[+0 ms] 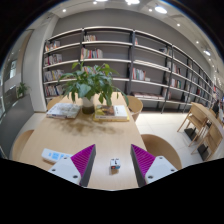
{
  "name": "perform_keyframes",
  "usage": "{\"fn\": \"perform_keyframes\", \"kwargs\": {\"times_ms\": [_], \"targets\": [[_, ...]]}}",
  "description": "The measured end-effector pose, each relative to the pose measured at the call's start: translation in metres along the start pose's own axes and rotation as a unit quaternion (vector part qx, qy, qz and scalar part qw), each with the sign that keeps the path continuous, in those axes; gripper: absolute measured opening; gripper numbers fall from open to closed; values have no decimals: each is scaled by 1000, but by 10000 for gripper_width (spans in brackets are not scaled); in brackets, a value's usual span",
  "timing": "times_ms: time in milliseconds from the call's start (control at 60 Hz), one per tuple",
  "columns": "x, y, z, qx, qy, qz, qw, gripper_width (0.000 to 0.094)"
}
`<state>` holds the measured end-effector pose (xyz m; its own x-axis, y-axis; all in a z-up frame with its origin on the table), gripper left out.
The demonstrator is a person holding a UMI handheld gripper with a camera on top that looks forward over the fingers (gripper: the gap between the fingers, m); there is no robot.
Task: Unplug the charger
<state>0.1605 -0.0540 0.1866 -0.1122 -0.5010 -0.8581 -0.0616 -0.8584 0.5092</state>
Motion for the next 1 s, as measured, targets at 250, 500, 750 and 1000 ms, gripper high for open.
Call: {"fn": "perform_keyframes", "kwargs": {"times_ms": [250, 500, 750, 1000], "targets": [[-15, 113, 26, -30, -20, -59, 998, 719], [31, 187, 31, -23, -23, -43, 999, 718], [56, 220, 37, -31, -3, -33, 999, 719], [54, 234, 39, -34, 1, -43, 999, 718]]}}
Point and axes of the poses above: the point between the fingertips, and its own axes, seen from behind it with the camera up: z to the left, x down, y backward, against the way the camera looks, the point moved 6 cm from there along y, backward, against the way the camera looks, and after that the axes turned 8 degrees about -y, right-handed, at the moved point
